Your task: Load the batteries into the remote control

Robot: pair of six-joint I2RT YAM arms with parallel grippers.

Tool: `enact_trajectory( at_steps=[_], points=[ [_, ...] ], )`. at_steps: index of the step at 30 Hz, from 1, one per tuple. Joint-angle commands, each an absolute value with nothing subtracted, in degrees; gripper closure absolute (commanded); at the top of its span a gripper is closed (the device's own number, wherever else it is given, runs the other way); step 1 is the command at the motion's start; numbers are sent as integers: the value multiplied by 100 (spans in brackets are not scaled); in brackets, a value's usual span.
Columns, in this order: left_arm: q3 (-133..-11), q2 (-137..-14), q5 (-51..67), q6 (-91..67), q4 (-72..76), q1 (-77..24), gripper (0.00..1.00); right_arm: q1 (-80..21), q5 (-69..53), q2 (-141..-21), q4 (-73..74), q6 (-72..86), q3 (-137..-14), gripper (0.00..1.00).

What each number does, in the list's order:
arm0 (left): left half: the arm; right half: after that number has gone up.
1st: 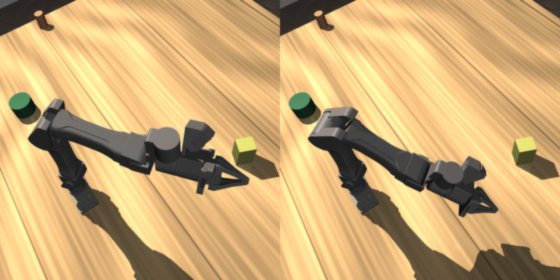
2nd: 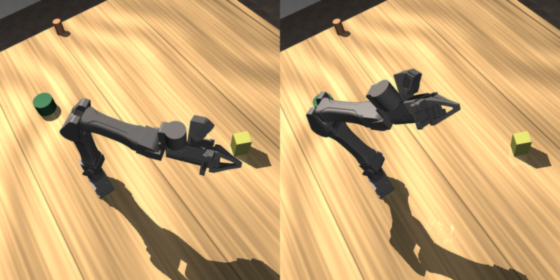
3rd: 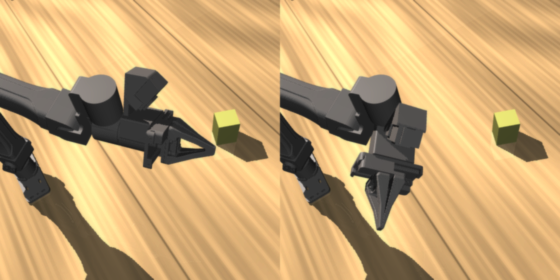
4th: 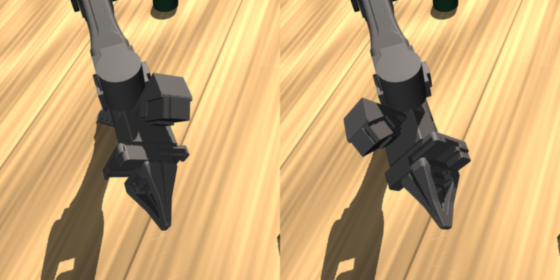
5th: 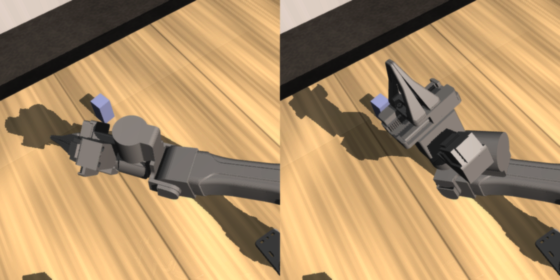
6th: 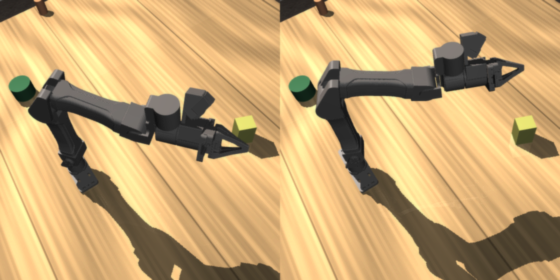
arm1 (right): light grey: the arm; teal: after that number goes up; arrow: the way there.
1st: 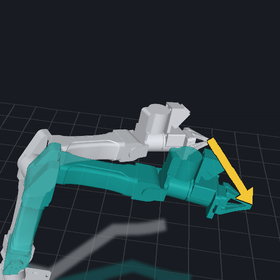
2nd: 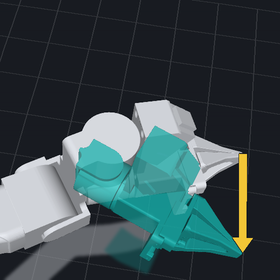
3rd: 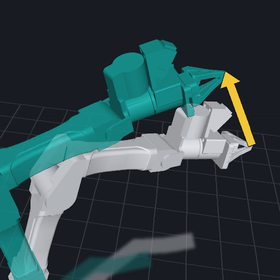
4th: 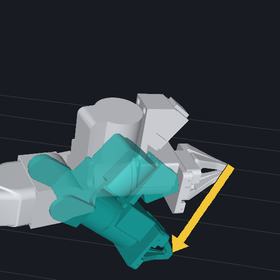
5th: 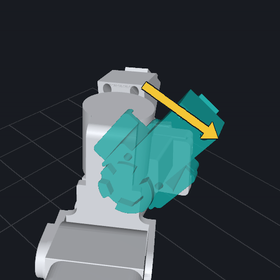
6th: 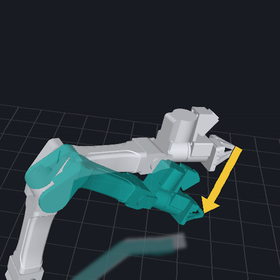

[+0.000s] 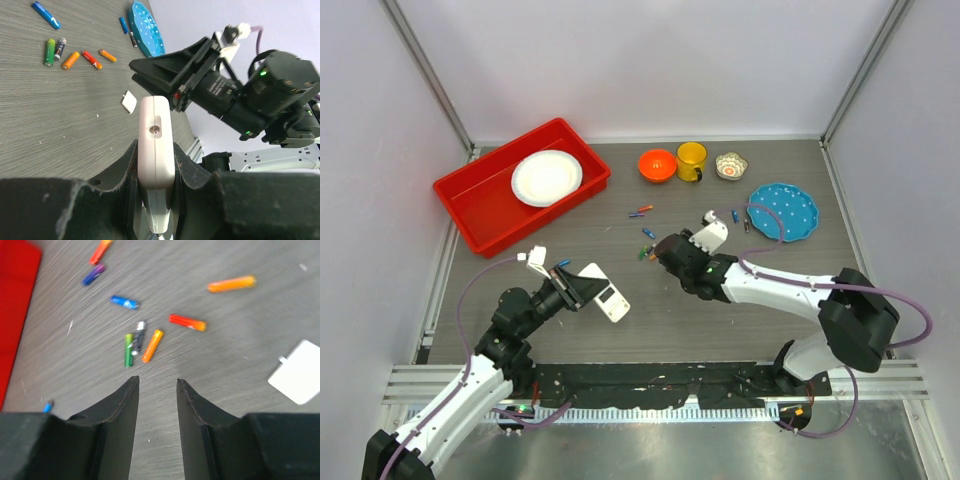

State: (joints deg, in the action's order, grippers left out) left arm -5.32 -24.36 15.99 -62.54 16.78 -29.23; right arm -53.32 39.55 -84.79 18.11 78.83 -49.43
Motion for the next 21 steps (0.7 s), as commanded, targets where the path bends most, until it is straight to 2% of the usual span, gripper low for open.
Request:
enact_trajectory(
  at_steps=[1,4,9,12,15,16,17,18,21],
  points=[
    [-668,-2434,1556,-6223,1811,-2936,100,-5125,3149,-8183,440,4190,-4843,58],
    [-668,-2417,1582,-6231,1767,-2936,100,-4993,2594,-8261,369,3134,-4851,58],
    [-642,-2233,1582,-6223,1574,-2936,100,-5001,2453,-8656,641,2032,-5106,57],
    [-607,-2083,1529,-6205,1415,-2936,100,-4992,1900,-8841,729,1557,-5351,55],
    [-563,-1978,1485,-6214,1310,-2936,100,-4992,1547,-9017,695,1293,-5615,43],
    [-563,-1969,1485,-6223,1292,-2944,100,-4983,1547,-9139,703,1222,-5695,28],
    [-571,-1969,1494,-6214,1266,-2936,100,-4931,1512,-9219,721,1152,-5774,17],
    [-597,-1960,1503,-6214,1248,-2936,100,-4887,1460,-9289,773,1021,-5940,13],
    [-633,-1943,1521,-6188,1152,-2944,100,-4703,1222,-9562,905,740,-6213,13]
  ],
)
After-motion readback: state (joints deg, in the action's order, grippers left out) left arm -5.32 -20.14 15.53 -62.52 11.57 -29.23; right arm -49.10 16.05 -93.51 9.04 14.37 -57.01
